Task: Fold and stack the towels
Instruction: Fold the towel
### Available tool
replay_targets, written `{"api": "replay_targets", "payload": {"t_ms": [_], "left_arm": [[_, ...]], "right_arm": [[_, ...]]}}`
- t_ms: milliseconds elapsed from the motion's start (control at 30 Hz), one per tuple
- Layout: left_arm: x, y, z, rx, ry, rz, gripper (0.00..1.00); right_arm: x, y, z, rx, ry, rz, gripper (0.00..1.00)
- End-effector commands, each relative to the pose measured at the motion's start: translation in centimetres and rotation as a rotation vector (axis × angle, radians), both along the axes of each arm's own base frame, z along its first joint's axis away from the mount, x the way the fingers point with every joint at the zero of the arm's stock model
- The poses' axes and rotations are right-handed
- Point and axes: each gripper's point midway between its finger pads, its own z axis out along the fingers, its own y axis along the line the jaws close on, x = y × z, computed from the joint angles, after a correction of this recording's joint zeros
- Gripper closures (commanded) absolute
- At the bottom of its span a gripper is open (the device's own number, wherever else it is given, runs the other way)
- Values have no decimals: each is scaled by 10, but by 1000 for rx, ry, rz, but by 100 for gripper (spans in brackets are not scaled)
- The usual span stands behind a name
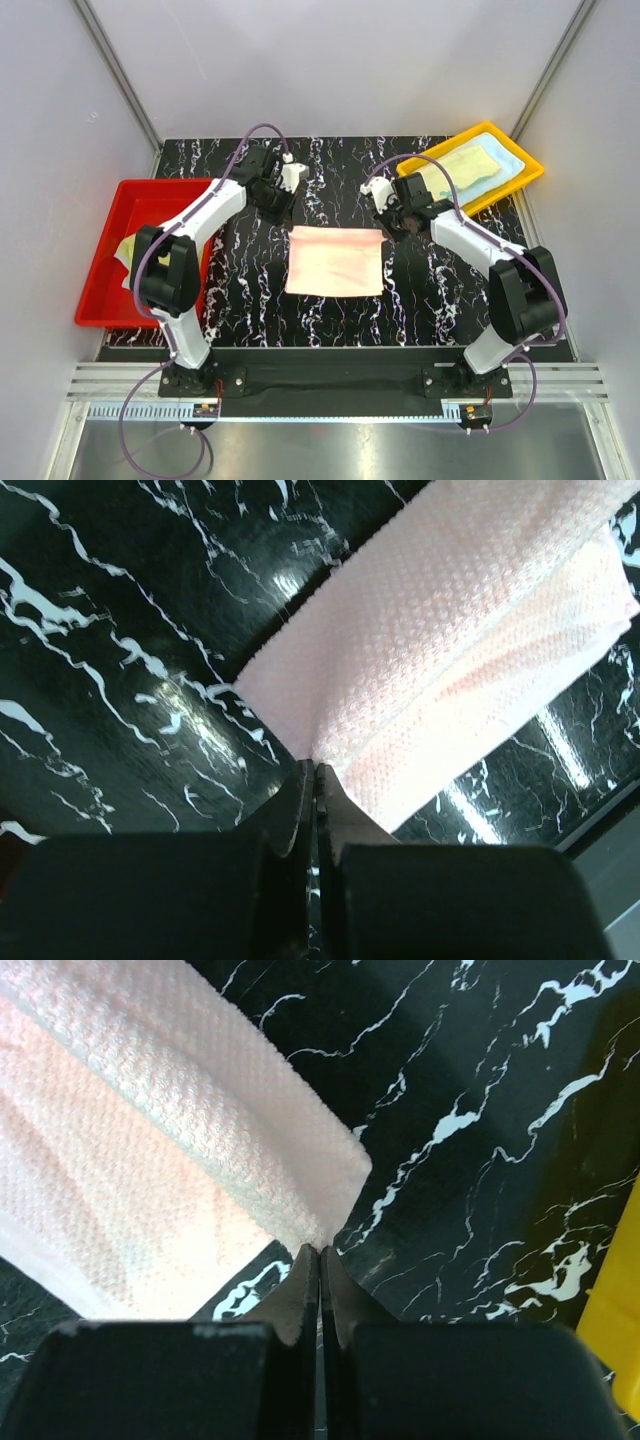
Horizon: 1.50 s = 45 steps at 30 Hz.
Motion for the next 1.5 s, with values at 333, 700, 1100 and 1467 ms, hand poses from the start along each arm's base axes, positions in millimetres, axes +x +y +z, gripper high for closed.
{"api": "replay_targets", "payload": {"t_ms": [333, 700, 1100, 1467], "left_arm": [[-39, 10, 1, 11, -28, 45, 100], [-75, 8, -28, 25, 40, 66, 100], [-97, 16, -39, 63, 80, 76, 100], [-119, 2, -33, 24, 128, 24, 75]], "right_arm": [[-48, 7, 3, 67, 21, -107, 100], [-88, 13, -11, 72, 121, -134, 100], [-109, 20, -30, 43, 208, -128, 100], [-102, 15, -9, 54, 134, -166, 63]]}}
